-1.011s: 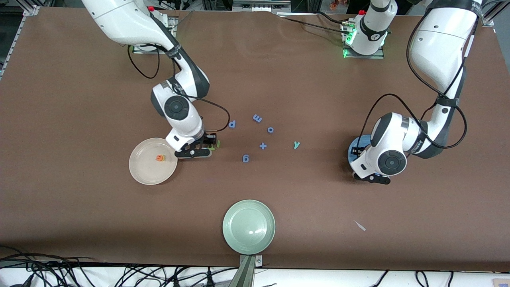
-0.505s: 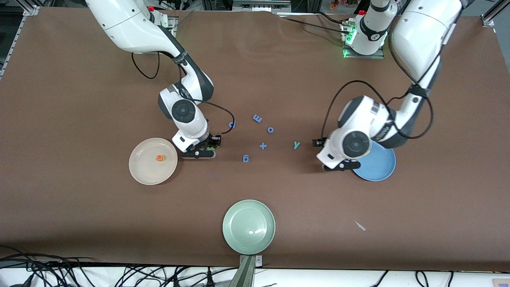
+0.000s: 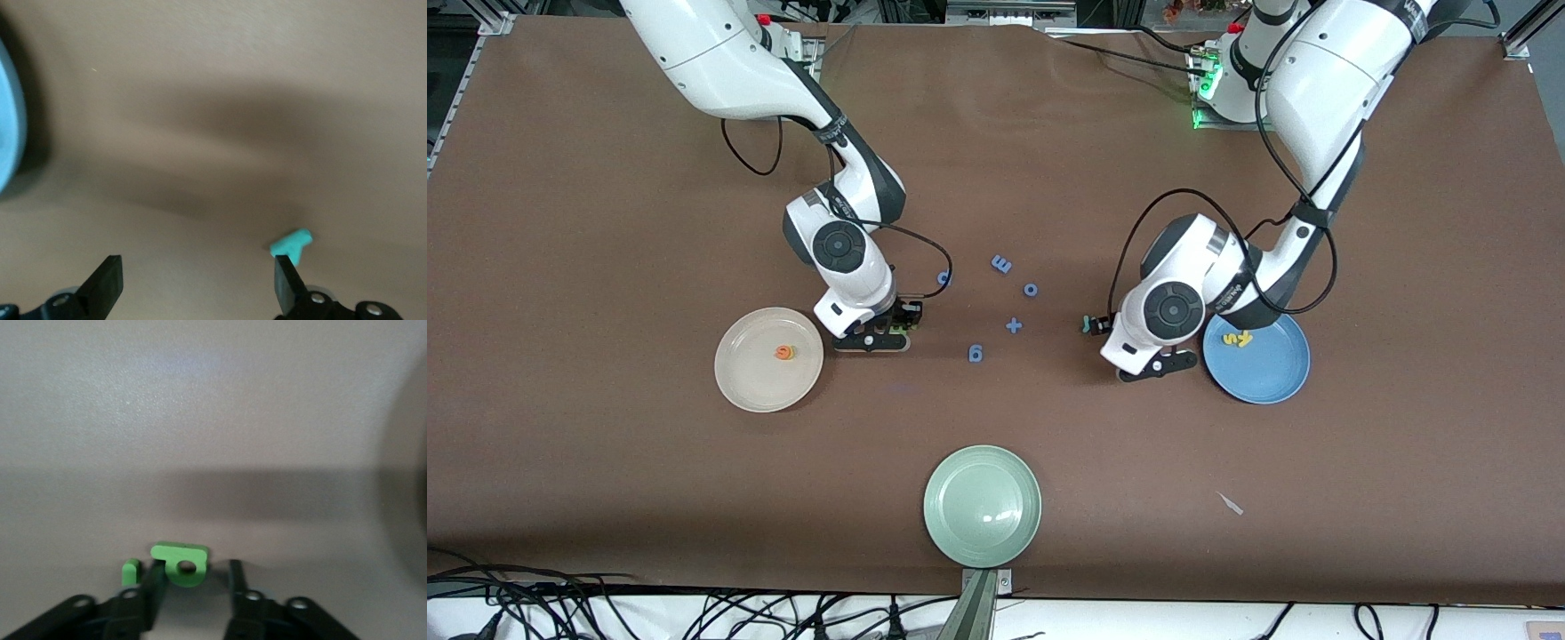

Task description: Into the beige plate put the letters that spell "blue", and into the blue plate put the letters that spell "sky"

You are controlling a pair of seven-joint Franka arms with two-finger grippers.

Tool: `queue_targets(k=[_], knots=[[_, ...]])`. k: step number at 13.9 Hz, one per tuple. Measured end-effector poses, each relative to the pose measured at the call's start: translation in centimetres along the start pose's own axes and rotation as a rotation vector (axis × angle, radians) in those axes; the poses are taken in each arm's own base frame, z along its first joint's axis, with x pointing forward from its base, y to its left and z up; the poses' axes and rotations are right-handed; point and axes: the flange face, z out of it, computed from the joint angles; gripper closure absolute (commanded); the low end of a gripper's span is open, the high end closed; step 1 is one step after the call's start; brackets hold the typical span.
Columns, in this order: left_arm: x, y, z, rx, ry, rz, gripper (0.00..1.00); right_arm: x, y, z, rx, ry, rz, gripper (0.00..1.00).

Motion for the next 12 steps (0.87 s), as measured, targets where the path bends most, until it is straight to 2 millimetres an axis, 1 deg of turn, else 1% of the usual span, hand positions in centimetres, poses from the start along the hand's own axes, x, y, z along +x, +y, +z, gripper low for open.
queue_targets(k=[1, 2, 4, 6, 7, 8, 10, 11, 12], knots=[[0.5, -0.6, 0.1, 0.002, 0.001, -0.011, 0.00, 0.0, 0.0, 0.0, 0.000, 0.000, -0.004, 0.89], [0.9, -1.0, 0.0, 0.000, 0.004, -0.020, 0.00, 0.0, 0.0, 0.0, 0.000, 0.001, -0.015, 0.90], [1.3, -1.1, -0.4, -0.008, 0.013, -0.025, 0.00, 0.3, 0.2, -0.3, -0.002, 0.004, -0.037, 0.90], [1.3, -1.0, -0.7, -0.012, 0.018, -0.025, 0.00, 1.1, 1.0, -1.4, -0.021, 0.001, -0.079, 0.90], [1.3, -1.0, -0.8, -0.013, 0.019, -0.025, 0.00, 2.0, 1.9, -2.6, -0.042, -0.004, -0.116, 0.90], [1.3, -1.0, -0.8, -0.013, 0.019, -0.024, 0.00, 3.2, 3.5, -4.2, -0.062, -0.005, -0.161, 0.90], [1.3, -0.9, -0.8, -0.013, 0.020, -0.024, 0.00, 5.3, 7.8, -6.6, -0.090, -0.002, -0.247, 0.90], [1.3, -0.9, -0.8, -0.013, 0.020, -0.024, 0.00, 6.3, 10.3, -7.4, -0.102, -0.003, -0.284, 0.90], [1.3, -0.9, -0.8, -0.013, 0.020, -0.024, 0.00, 7.1, 12.8, -7.7, -0.115, -0.006, -0.317, 0.90]])
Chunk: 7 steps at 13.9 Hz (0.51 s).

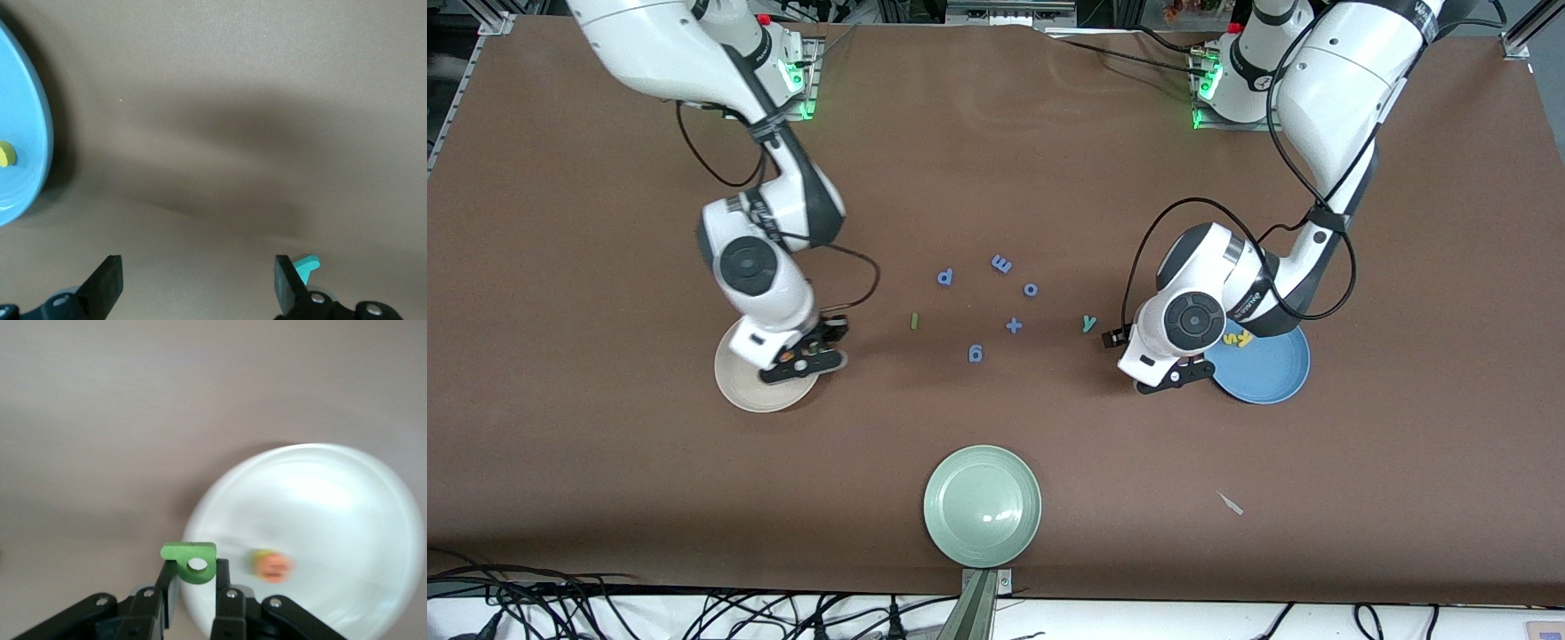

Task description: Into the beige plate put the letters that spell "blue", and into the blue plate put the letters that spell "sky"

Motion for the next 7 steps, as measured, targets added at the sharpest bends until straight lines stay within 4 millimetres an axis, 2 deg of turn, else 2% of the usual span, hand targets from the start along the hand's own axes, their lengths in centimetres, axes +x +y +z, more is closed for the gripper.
queue_targets(k=[1, 3, 5, 7], knots=[[-0.1, 0.1, 0.0, -0.001, 0.001, 0.003, 0.00, -0.1, 2.2, 0.3, -0.009, -0.006, -0.027, 0.90], [-0.7, 1.1, -0.4, -0.008, 0.007, 0.020, 0.00, -0.5, 4.7, 1.3, -0.013, -0.023, -0.044, 0.90], [-2.4, 3.3, -1.1, -0.029, 0.021, 0.062, 0.00, -0.7, 5.0, 1.9, -0.008, -0.034, -0.040, 0.87], [-4.7, 6.3, -1.3, -0.054, 0.054, 0.140, 0.00, -0.8, 4.5, 2.2, 0.006, -0.039, -0.035, 0.79]])
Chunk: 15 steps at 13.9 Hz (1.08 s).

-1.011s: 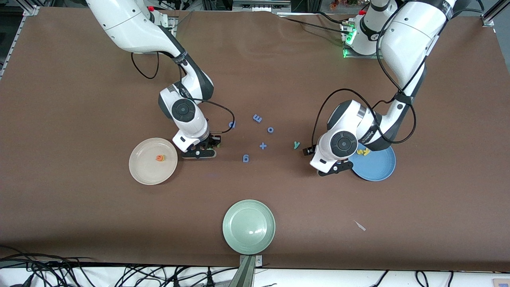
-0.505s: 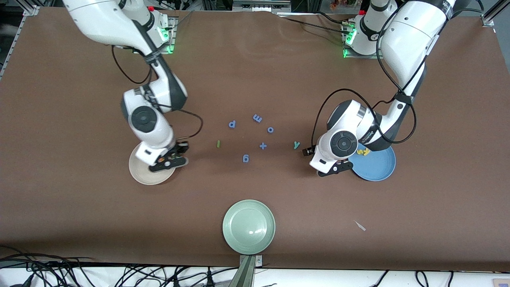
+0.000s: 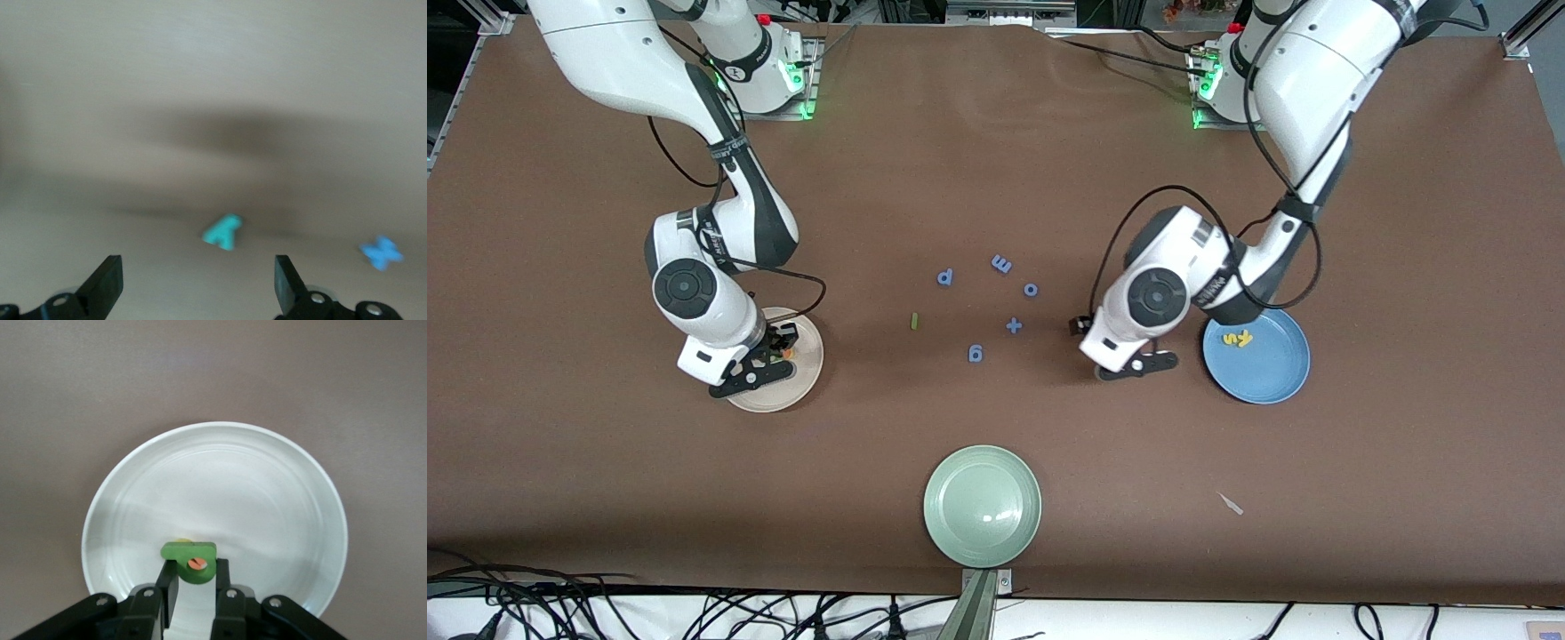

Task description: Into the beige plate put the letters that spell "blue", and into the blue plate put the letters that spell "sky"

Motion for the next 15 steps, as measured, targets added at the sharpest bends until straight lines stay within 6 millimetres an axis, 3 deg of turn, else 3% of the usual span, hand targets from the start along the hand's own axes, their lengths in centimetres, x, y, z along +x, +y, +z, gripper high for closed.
queue_targets(k=[2, 4, 7, 10, 12, 15], knots=[[-1.4, 1.9, 0.2, -0.002, 0.011, 0.107, 0.00, -0.2, -0.3, 0.5, 0.013, 0.000, 0.007, 0.56], [-1.4, 2.0, 0.2, -0.006, 0.019, 0.236, 0.00, -0.7, -0.5, 1.4, 0.017, 0.003, 0.006, 0.37], [-1.0, 1.4, 1.0, 0.008, 0.037, 0.372, 0.00, -1.0, -0.6, 1.9, 0.018, 0.005, 0.005, 0.36], [-1.5, 1.5, 3.5, 0.002, 0.076, 0.421, 0.03, -0.8, -0.9, 1.5, 0.029, 0.015, 0.020, 0.36], [-1.9, 1.5, 4.9, -0.006, 0.082, 0.435, 0.06, -0.1, -3.1, 0.5, 0.055, 0.030, 0.074, 0.36], [-2.3, 1.2, 6.1, -0.001, 0.076, 0.470, 0.10, 0.6, -9.1, -1.1, 0.087, 0.042, 0.179, 0.36]])
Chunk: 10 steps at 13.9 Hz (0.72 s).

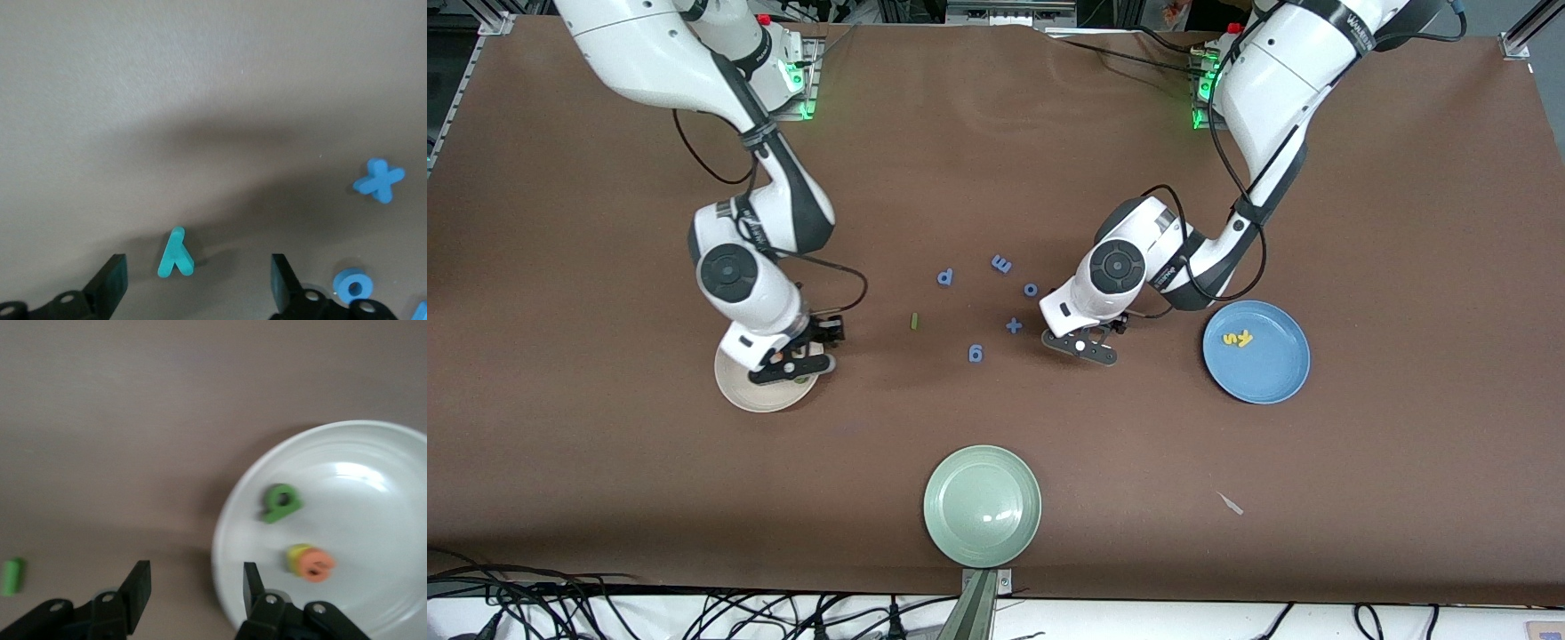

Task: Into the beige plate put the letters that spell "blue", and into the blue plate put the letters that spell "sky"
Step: 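Grasp the green l with the right gripper while the left gripper grasps the y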

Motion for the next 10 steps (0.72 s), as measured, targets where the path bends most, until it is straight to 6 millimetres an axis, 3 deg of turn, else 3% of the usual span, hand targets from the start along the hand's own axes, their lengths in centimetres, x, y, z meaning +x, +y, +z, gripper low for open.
queue_targets(k=[3, 6, 8, 10], knots=[[-0.2, -0.5, 0.5, 0.006, -0.008, 0.040, 0.45, -1.2, -6.9, 0.4, 0.012, -0.003, 0.121, 0.36], [-0.5, -0.4, 1.0, 0.007, -0.016, 0.049, 0.47, -2.8, -12.2, 2.6, 0.016, -0.012, 0.209, 0.36], [-0.5, -0.4, 1.2, 0.002, -0.007, 0.051, 0.47, -3.3, -13.4, 4.0, 0.020, -0.012, 0.240, 0.36], [-0.5, -0.5, 1.4, 0.001, -0.006, 0.051, 0.58, -3.6, -13.9, 5.1, 0.023, -0.013, 0.255, 0.38]])
